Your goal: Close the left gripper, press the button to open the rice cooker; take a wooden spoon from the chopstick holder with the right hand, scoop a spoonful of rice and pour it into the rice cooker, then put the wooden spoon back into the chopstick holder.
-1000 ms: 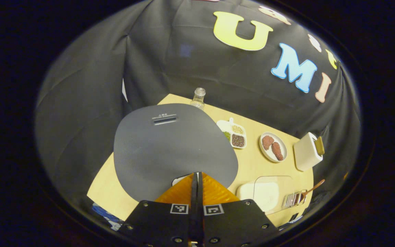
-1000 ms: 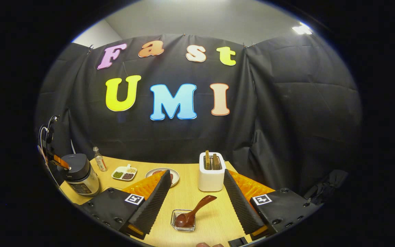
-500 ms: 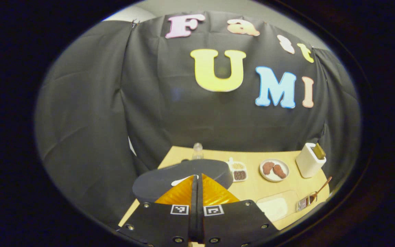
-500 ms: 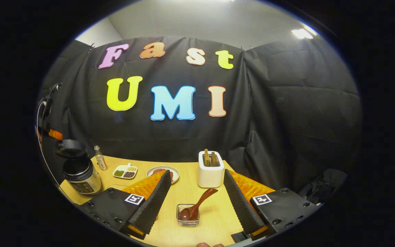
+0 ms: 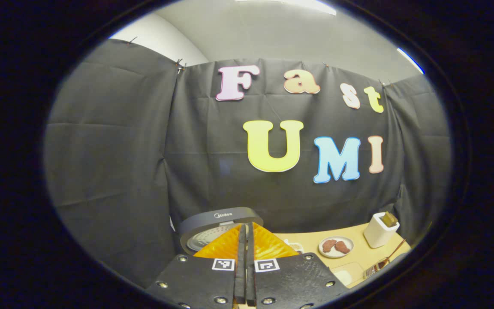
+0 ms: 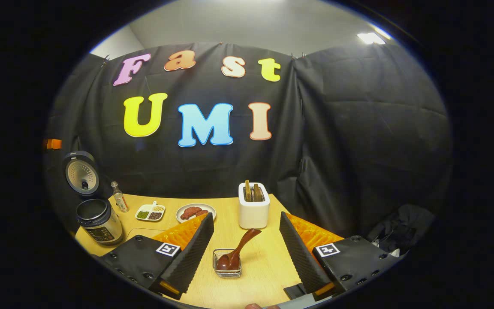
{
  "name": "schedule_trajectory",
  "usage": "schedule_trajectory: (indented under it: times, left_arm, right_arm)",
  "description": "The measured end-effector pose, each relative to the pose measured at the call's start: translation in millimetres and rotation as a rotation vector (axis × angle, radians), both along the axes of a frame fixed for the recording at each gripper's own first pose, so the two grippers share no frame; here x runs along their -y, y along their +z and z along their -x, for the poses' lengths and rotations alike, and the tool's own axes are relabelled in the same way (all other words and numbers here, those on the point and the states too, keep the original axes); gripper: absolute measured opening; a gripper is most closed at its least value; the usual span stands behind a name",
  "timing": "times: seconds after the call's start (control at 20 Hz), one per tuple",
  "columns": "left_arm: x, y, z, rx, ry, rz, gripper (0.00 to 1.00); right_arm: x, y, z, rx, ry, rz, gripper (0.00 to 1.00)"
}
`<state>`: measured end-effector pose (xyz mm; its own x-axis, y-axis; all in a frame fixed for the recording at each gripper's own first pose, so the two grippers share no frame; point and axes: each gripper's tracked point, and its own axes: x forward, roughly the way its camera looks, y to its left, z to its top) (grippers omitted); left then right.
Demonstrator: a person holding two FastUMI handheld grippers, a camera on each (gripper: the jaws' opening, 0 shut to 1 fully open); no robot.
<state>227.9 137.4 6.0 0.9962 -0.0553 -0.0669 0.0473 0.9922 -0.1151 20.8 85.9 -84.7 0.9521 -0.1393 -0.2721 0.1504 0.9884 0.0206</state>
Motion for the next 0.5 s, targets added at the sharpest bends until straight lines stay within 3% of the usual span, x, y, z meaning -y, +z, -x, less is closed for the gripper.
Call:
schedule_trajectory:
  times: [0.15,0.45,0.5]
  left_arm:
    - [8,12,27,0.079,0.003,-0.038,0.05]
    - [71,-9,86,0.08,0.027,-0.115,0.97]
    - [84,-19,98,0.056,0.022,-0.115,0.98]
  right_arm:
    - [10,-11,-9,-0.026,0.015,-0.046,0.97]
    - [22,-56,-30,-0.152,0.073,-0.196,0.97]
    - [23,-65,-34,-0.179,0.083,-0.229,0.98]
